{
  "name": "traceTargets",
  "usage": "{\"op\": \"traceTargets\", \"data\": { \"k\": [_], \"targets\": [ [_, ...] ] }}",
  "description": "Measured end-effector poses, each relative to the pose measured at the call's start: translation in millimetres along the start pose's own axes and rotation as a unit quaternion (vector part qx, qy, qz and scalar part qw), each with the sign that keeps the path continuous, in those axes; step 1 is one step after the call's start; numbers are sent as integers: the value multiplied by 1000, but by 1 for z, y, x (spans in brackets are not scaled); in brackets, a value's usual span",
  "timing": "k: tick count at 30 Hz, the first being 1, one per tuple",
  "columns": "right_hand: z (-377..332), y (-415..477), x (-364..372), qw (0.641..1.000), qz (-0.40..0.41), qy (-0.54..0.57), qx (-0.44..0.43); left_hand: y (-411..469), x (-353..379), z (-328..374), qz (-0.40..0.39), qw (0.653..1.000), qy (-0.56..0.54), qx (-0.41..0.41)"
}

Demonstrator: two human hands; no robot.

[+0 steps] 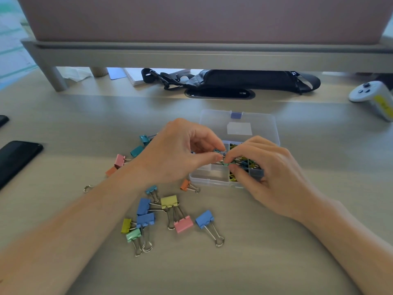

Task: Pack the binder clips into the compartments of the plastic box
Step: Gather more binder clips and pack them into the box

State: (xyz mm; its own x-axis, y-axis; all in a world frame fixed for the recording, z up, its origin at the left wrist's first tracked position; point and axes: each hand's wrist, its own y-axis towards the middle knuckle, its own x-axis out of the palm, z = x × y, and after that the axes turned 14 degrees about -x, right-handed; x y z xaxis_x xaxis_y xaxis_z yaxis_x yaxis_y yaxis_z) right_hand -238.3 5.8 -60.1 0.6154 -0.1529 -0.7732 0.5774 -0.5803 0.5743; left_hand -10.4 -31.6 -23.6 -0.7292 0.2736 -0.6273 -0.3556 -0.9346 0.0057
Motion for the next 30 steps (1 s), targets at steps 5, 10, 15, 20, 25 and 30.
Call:
{"op": "traceTargets", "data": {
  "k": [5,10,15,20,25,30],
  "targets": [
    [1,0,-1,1000,-4,4,6,3,-4,0,-22,999,23,-2],
    [0,-1,-1,1000,9,18,11,2,-8,7,-1,996,90,5],
    [-1,-2,-1,999,15,31,34,1,-4,14,4,991,129,22],
    [0,-3,0,998,17,30,45,1,-5,17,17,980,191,52],
    [-1,-2,0,1000,16,3,17,3,-5,15,11,963,257,82],
    [0,-3,2,999,-6,-28,-23,2,0,13,43,963,255,76]
  ]
}}
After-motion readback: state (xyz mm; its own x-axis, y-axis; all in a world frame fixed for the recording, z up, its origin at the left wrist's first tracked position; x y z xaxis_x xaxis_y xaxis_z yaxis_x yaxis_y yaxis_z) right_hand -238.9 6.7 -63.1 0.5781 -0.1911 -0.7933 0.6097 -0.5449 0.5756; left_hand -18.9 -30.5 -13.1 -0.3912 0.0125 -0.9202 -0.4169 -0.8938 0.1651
